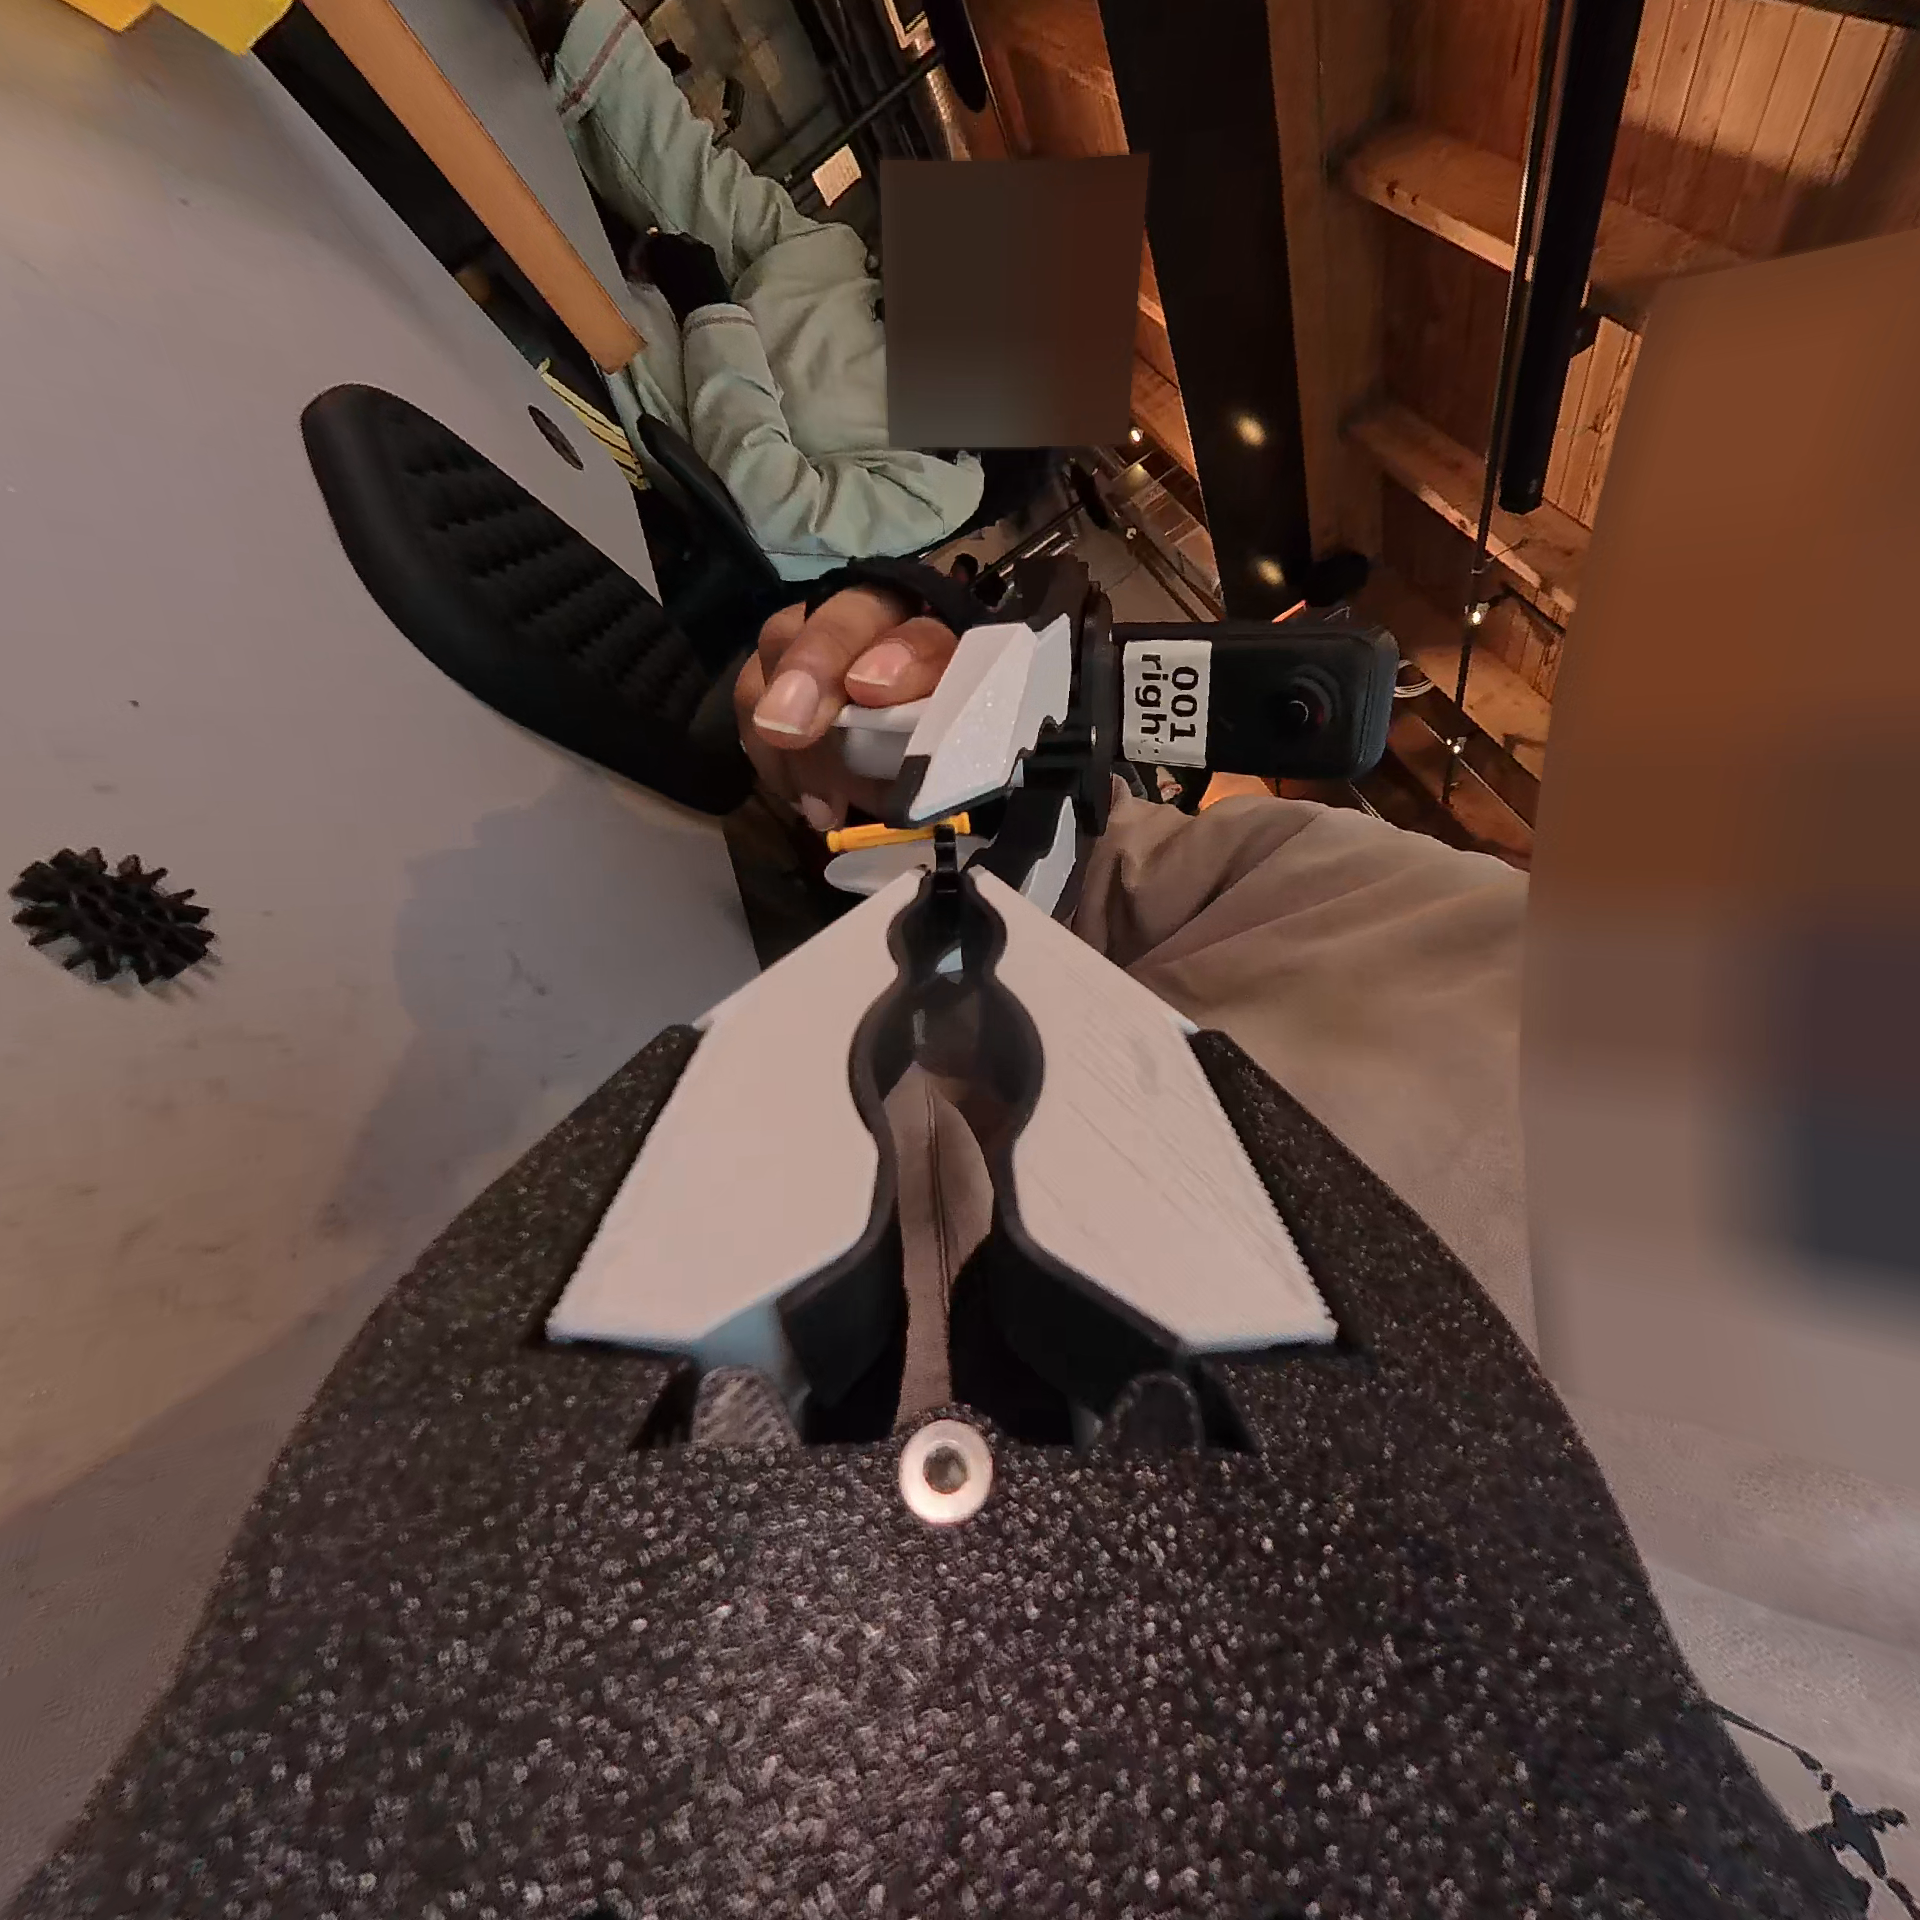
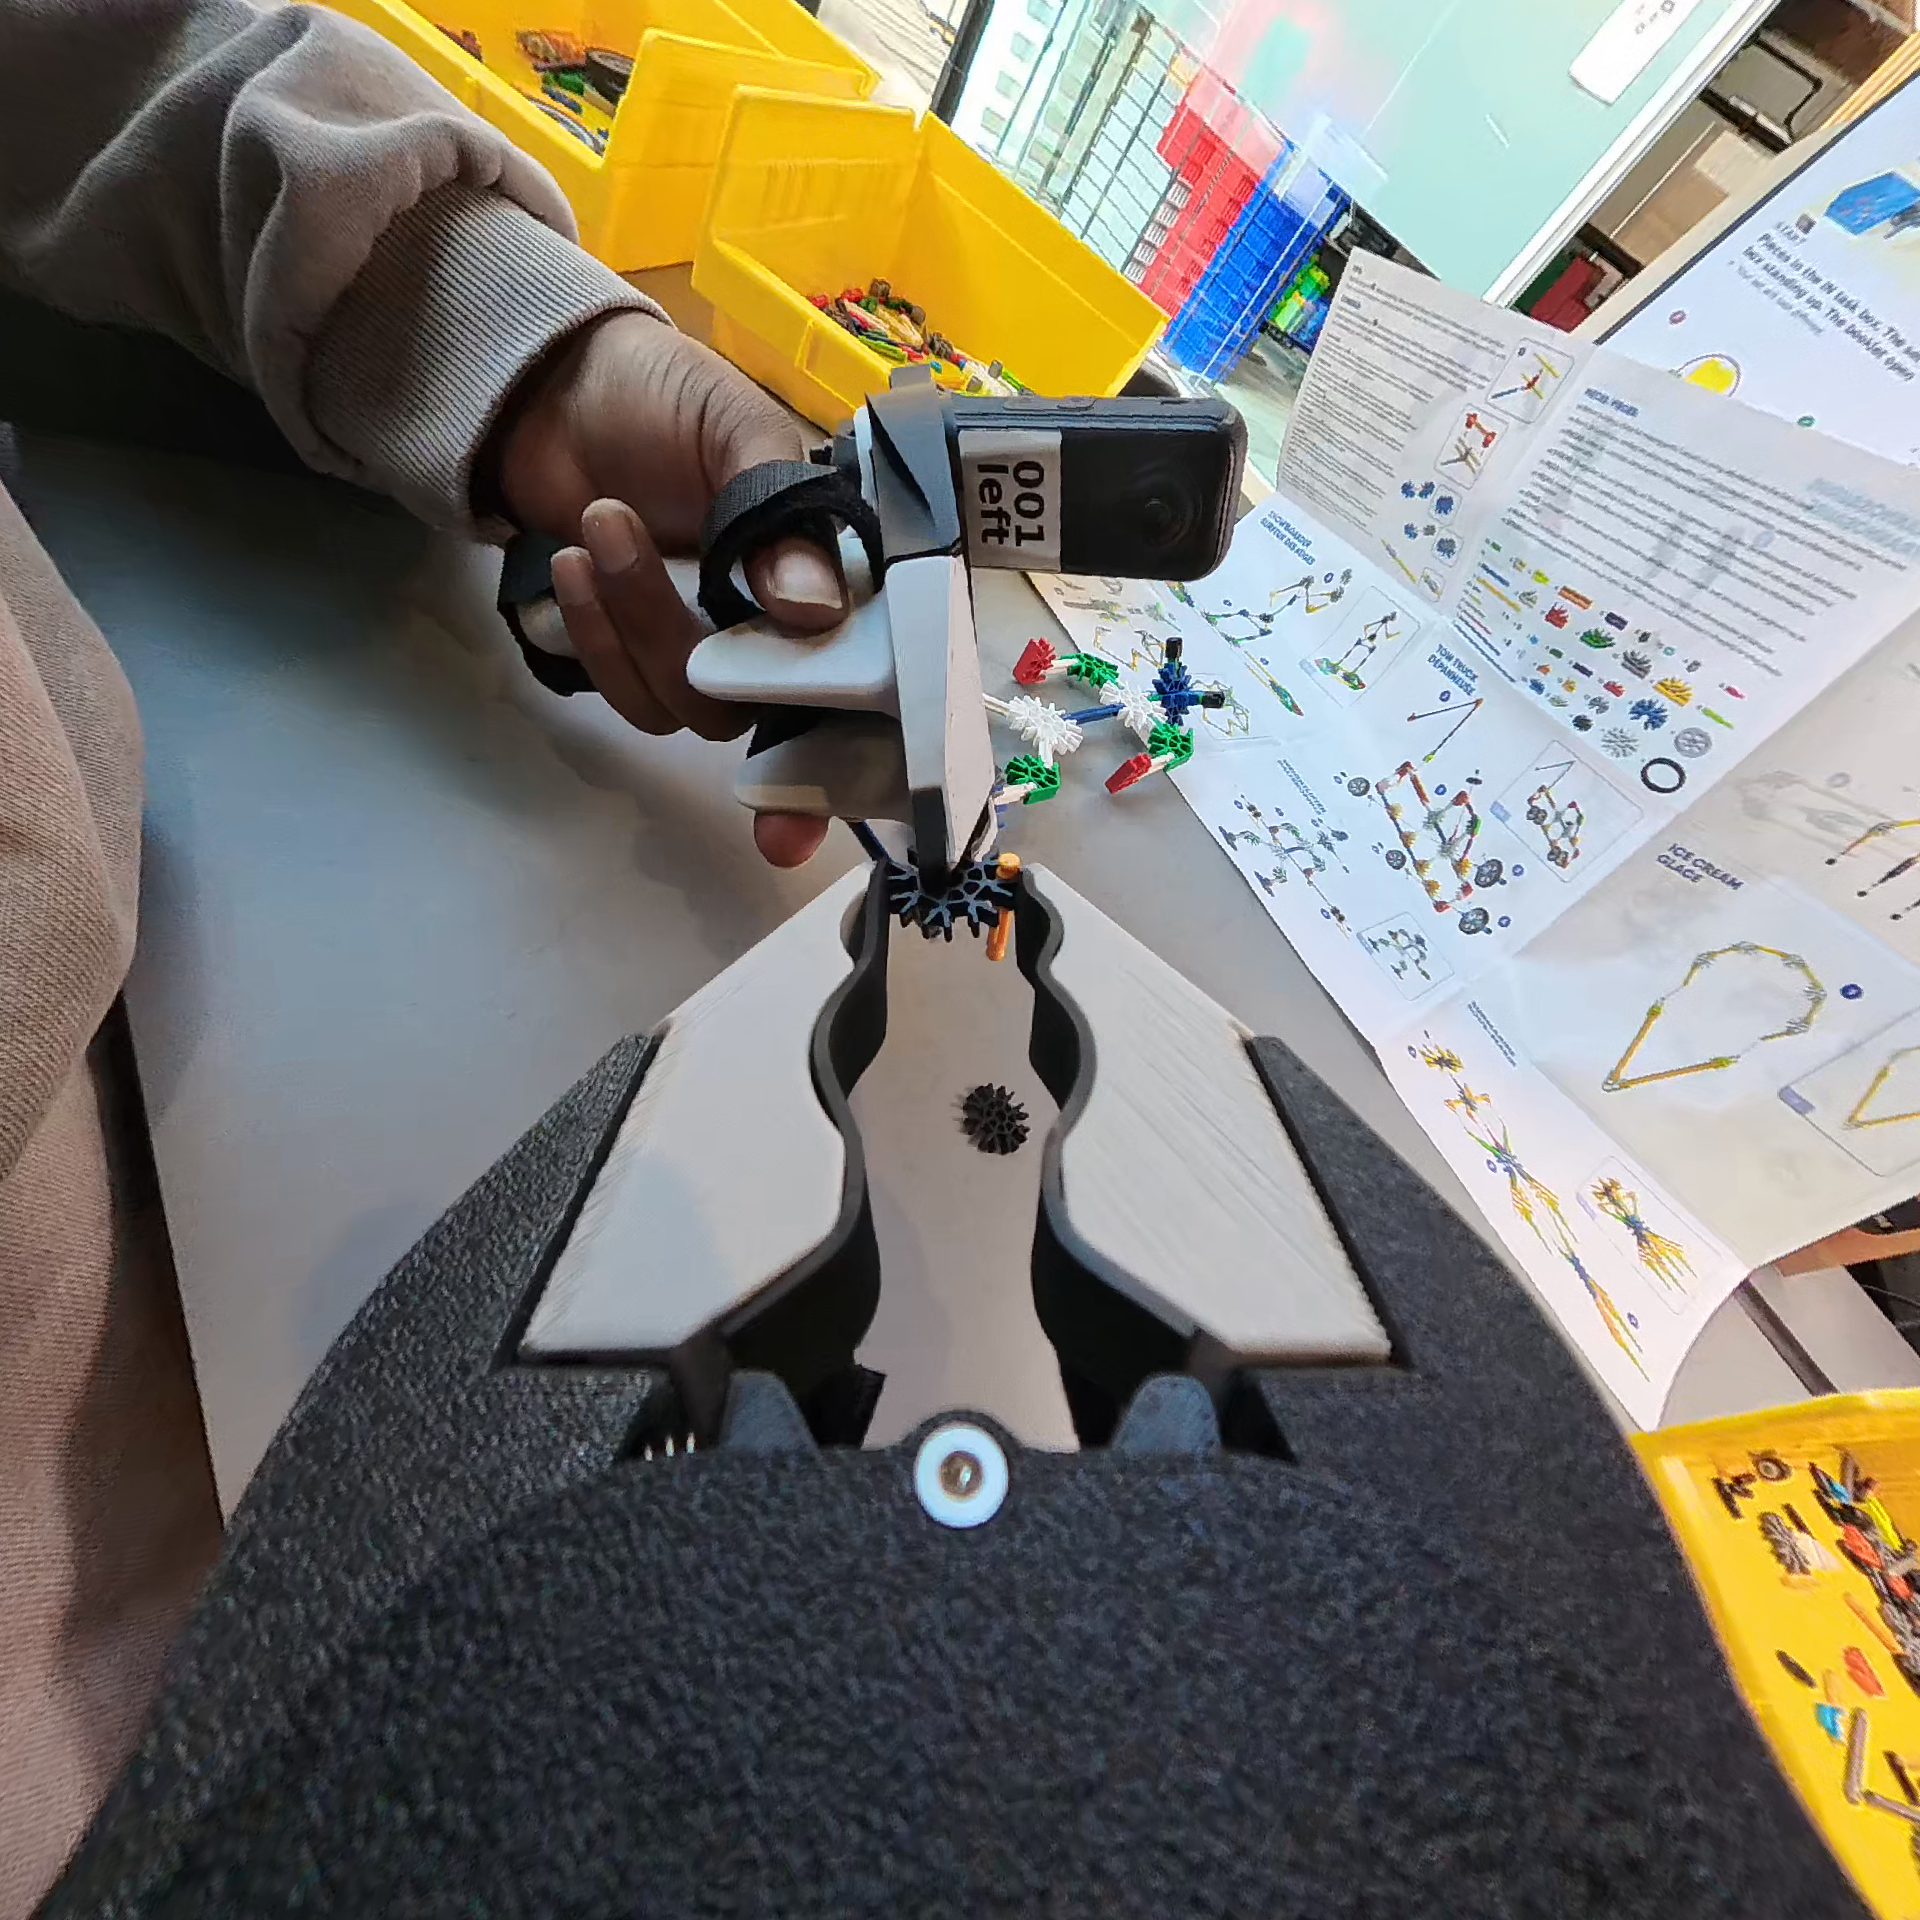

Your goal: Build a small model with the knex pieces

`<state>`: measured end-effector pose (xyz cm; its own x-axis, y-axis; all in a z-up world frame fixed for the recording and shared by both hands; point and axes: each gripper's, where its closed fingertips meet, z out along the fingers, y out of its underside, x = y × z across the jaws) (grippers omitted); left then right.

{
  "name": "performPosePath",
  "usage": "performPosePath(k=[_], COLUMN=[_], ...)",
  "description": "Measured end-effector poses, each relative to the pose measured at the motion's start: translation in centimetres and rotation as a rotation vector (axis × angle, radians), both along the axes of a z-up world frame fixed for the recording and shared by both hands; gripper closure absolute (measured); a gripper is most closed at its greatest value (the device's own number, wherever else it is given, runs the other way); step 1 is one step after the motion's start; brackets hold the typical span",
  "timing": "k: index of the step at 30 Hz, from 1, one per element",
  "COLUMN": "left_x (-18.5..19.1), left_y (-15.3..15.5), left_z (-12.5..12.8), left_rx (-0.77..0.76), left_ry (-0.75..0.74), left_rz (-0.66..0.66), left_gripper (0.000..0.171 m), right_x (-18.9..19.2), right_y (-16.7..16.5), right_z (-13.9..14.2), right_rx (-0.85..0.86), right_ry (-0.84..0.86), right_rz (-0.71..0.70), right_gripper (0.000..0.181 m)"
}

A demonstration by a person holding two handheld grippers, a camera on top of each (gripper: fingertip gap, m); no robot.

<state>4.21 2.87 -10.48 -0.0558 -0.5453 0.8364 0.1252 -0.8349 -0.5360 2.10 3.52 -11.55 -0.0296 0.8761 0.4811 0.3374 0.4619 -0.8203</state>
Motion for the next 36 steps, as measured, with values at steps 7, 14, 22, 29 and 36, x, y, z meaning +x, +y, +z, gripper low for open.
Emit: performPosePath(k=[7,14,22,29,36], left_x=[-0.1,-0.4,-0.5,-1.1,-2.0], left_y=[0.0,0.3,0.4,0.6,1.0], left_z=[-0.2,-0.6,-0.7,-0.1,0.5], left_rx=[-0.024,-0.042,-0.053,-0.023,0.023], left_ry=[-0.015,-0.005,-0.004,-0.009,0.001], left_rz=[-0.011,-0.002,0.0,0.016,0.041], left_gripper=[0.171,0.171,0.171,0.171,0.17], right_x=[0.0,-0.2,-0.4,-1.0,-2.0], right_y=[-0.1,-0.3,-0.1,-0.2,0.0], right_z=[0.0,0.0,0.0,0.6,1.2], right_rx=[0.024,0.052,0.127,0.154,0.165], right_ry=[-0.011,-0.036,-0.05,-0.011,-0.01], right_rz=[0.014,0.034,0.034,0.053,0.086], right_gripper=[0.158,0.152,0.159,0.167,0.167])
